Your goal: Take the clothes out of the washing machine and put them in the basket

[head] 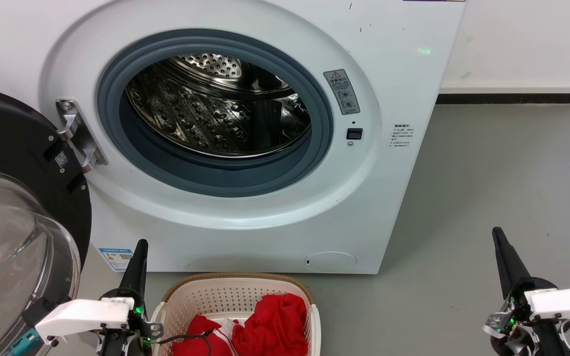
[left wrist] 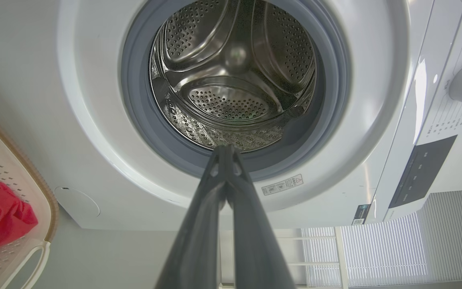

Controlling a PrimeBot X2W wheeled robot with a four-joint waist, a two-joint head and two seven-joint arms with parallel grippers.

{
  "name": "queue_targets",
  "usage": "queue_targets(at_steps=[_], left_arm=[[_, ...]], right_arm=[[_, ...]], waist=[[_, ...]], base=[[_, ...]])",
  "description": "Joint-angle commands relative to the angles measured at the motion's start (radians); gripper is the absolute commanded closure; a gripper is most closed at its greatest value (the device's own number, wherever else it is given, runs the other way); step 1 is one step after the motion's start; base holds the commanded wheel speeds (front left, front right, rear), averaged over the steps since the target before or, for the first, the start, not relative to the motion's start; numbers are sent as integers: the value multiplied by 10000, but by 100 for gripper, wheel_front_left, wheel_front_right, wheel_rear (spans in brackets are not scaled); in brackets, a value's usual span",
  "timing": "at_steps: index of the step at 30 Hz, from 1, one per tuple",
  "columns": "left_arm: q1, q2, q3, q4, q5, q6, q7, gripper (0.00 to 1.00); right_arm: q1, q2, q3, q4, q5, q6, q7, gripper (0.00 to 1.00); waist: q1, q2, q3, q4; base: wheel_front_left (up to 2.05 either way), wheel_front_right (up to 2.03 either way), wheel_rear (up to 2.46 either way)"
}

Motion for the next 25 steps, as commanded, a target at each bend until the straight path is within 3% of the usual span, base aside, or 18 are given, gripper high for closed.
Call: queue_targets(at_steps=[1,25], left_arm=[[-117,6,40,17,-159,-41,72,100],[-281,5,113,155,-1561,-102,404,100]], right_arm=[[-167,-43,-12,13,182,1,51,100],[-335,3,-96,187,1526,0,432,100]], waist=[[-1,-1,-2,1],[-1,-1,-54,12]], base=[[0,0,0],[0,0,0]])
